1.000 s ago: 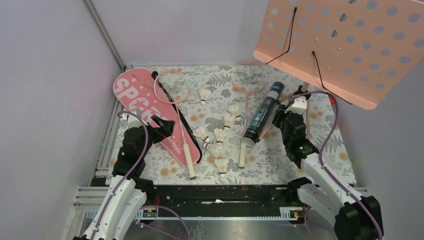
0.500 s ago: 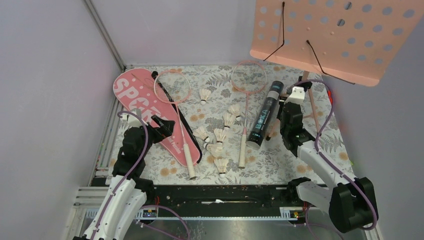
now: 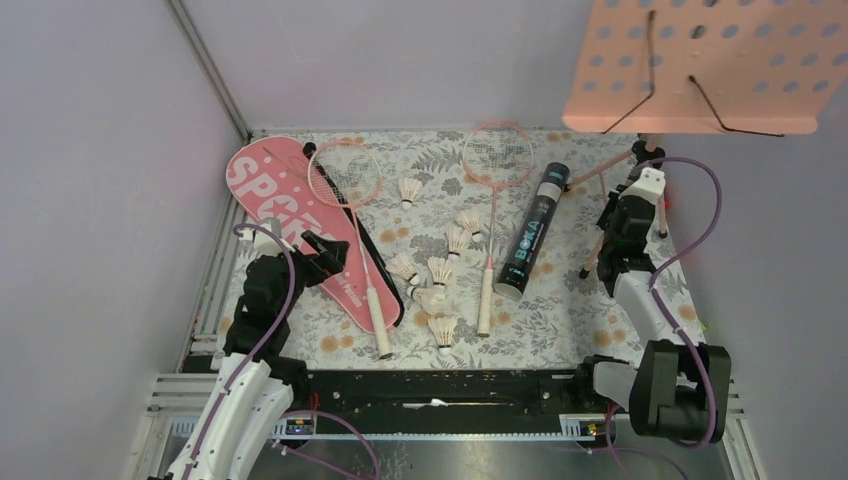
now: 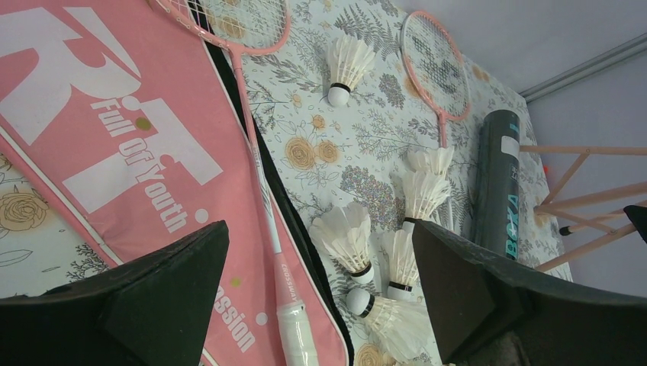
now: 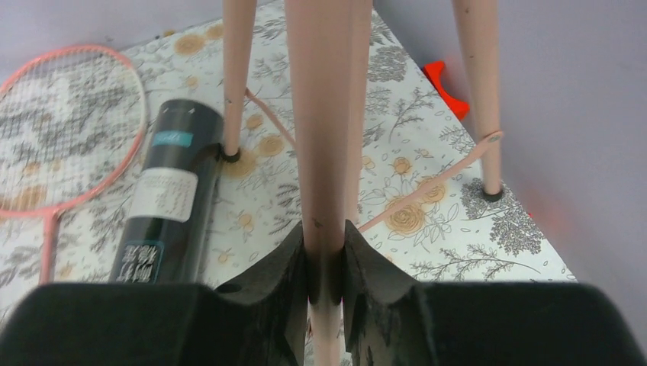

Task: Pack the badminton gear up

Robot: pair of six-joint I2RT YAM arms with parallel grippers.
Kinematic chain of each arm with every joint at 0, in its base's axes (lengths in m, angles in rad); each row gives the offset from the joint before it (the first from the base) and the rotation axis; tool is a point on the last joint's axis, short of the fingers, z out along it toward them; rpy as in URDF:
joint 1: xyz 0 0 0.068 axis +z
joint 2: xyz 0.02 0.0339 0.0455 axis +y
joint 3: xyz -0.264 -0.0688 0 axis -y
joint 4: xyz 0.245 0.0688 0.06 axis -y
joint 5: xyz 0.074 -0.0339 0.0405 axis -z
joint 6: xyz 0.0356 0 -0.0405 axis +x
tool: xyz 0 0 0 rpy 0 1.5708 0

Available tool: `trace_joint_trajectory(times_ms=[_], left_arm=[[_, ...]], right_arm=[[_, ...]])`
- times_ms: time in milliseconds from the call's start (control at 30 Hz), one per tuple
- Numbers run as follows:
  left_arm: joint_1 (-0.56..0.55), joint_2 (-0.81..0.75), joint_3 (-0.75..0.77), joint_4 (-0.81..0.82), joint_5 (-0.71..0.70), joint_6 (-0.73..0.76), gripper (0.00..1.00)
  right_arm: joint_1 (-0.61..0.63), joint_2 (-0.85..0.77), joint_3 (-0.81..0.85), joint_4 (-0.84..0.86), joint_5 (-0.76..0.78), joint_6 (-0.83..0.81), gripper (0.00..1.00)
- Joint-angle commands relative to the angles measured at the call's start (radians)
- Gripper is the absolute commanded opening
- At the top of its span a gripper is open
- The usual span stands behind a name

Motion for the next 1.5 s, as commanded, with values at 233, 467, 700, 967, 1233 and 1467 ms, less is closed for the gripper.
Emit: trace_joint_trajectory(times_ms=[233, 467, 700, 967, 1233, 1467], left_arm=[[0.001, 0.011, 0.009, 0.034, -0.005, 0.011, 0.99], [0.001, 0.026, 0.015, 0.032, -0.009, 0.010, 0.99], [0.001, 0.025, 0.017, 0.025, -0.016, 0.011, 0.99], [0.001, 0.015, 0.021, 0.014, -0.014, 0.007, 0.99], [0.001, 0.026, 0.036, 0.011, 0.002, -0.006, 0.99], [0.001, 0.048, 0.039, 0.002, 0.027, -0.019, 0.99]], right_arm=[[-0.116, 0.208, 0.109, 0.025, -0.073, 0.130, 0.00], [-0.128, 0.299, 0.188, 0.026, -0.067, 0.145, 0.00], [-0.128, 0.323, 0.202, 0.046, -0.140, 0.152, 0.09], [-0.126, 0.164, 0.151, -0.036, -0.179, 0.211, 0.69], [-0.062, -0.102, 0.100, -0.324, -0.176, 0.322, 0.99], [0.285, -0.366, 0.019, -0.681, -0.001, 0.504, 1.00]])
